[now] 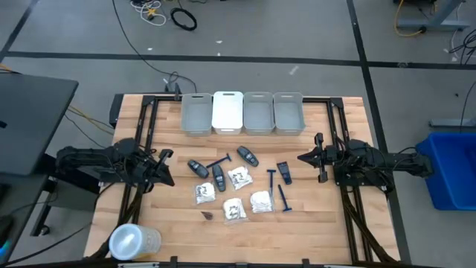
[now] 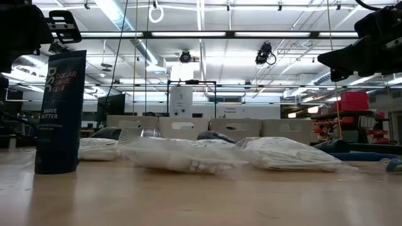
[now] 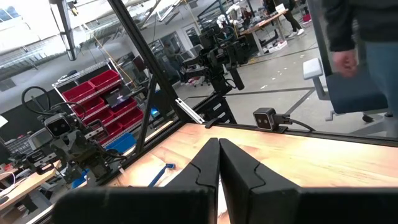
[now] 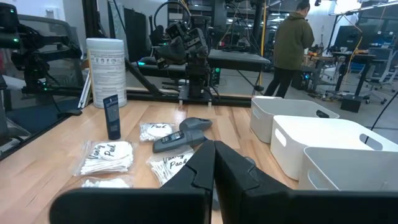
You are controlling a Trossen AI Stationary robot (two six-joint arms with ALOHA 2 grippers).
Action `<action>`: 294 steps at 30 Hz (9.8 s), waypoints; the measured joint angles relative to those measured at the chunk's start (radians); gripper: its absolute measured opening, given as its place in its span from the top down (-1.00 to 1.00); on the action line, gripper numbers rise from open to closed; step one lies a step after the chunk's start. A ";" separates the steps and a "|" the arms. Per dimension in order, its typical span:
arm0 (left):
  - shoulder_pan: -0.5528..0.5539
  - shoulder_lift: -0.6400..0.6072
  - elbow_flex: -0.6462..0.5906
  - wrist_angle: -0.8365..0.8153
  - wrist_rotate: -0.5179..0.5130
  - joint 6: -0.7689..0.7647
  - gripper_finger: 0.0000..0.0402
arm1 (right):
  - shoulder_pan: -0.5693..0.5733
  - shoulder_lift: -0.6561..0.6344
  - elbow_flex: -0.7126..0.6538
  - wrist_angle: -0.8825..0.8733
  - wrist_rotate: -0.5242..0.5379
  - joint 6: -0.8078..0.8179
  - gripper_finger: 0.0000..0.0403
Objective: Pick & Place Travel size toiletries
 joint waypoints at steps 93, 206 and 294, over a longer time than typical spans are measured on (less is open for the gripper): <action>0.000 0.585 0.615 0.082 -0.515 -0.522 0.85 | 0.000 0.000 0.000 0.000 0.000 0.000 0.93; 0.000 1.221 0.844 -0.722 -0.655 -0.253 0.64 | 0.000 0.000 0.000 0.004 0.000 0.000 0.93; 0.085 1.318 0.653 -0.589 -0.497 0.131 -0.43 | 0.000 0.002 0.000 0.000 0.000 0.000 0.93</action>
